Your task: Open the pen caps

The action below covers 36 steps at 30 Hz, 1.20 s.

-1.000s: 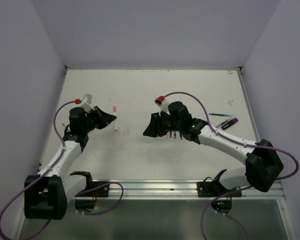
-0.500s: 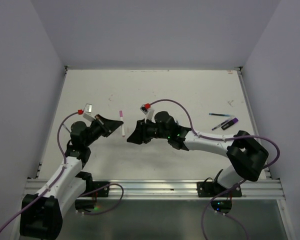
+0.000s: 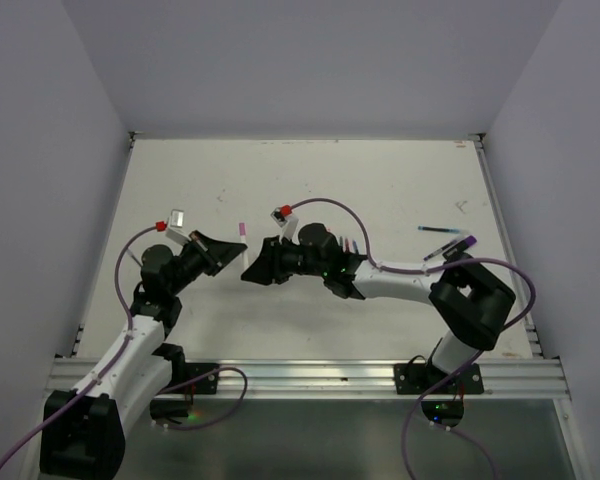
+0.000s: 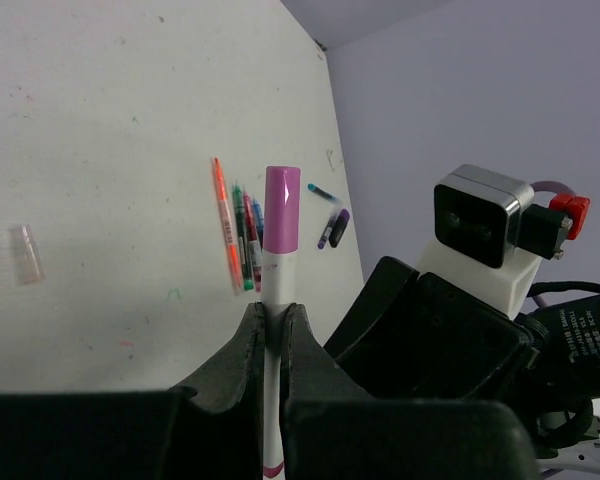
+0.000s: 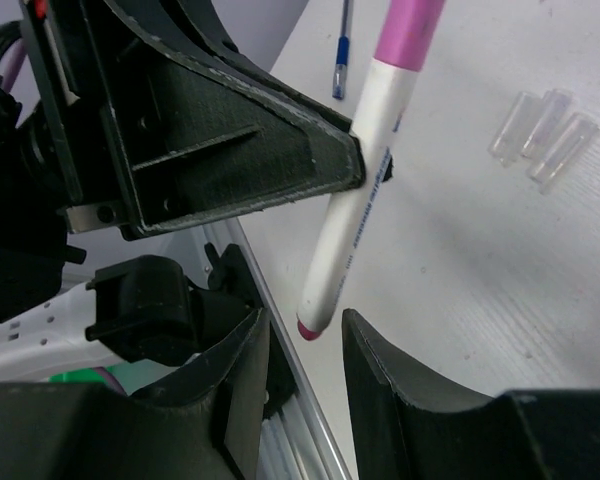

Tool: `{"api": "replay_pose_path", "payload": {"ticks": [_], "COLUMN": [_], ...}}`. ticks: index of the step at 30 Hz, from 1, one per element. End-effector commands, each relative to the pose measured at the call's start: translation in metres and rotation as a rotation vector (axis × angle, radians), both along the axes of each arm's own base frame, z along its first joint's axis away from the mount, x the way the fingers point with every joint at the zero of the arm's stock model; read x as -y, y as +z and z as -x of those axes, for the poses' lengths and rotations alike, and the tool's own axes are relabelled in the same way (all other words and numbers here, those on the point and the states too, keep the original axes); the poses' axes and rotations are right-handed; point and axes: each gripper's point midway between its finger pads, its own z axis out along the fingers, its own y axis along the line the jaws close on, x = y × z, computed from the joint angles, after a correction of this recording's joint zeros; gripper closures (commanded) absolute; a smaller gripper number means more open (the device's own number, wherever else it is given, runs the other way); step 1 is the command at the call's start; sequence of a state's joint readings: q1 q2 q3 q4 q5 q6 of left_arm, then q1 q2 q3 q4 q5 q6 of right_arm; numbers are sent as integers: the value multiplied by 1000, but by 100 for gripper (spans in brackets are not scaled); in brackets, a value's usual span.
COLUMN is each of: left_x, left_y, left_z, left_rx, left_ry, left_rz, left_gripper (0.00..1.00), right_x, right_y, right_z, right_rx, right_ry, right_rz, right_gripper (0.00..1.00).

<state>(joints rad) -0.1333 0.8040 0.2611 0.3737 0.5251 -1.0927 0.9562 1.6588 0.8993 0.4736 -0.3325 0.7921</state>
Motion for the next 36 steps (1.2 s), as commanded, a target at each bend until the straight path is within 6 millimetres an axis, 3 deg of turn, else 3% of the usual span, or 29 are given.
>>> {"api": "replay_pose_path", "payload": {"ticks": [1,8,12,15,19,21,22,24,28,36], "left_x": [4,6,7,7,6,4,4,3,3,5], "left_y": [6,6,8,7,3,1,5,7,14,18], "left_z": [5,7,10,11,12,8,6,3,-4,-9], "left_rx": [25,22,26,28,19,20,30,36,51,62], "left_ry": [-28,-38,-49,-50,-55,-43,-43,-32,-29,-42], "left_rz": [21,27,34,30,6,-17,-23,-31,-46,-43], "left_gripper": [100,100,100,100,99,87,75,67,63,62], "right_x": [-18,-29,-30,-28,-21,-19,-16,-13,-3,-2], "right_y": [35,30,22,18,8,11,6,7,2,-3], "right_z": [-8,-16,-20,-21,-16,-11,-4,1,11,28], "right_rx": [58,36,29,34,30,35,23,19,0,-41], "right_ry": [-3,-10,-33,-40,-33,-15,8,21,38,100], "right_rz": [-99,-81,-69,-54,-15,-18,-11,-12,2,-11], "right_gripper": [61,63,79,100,100,100,100,100,100,100]}}
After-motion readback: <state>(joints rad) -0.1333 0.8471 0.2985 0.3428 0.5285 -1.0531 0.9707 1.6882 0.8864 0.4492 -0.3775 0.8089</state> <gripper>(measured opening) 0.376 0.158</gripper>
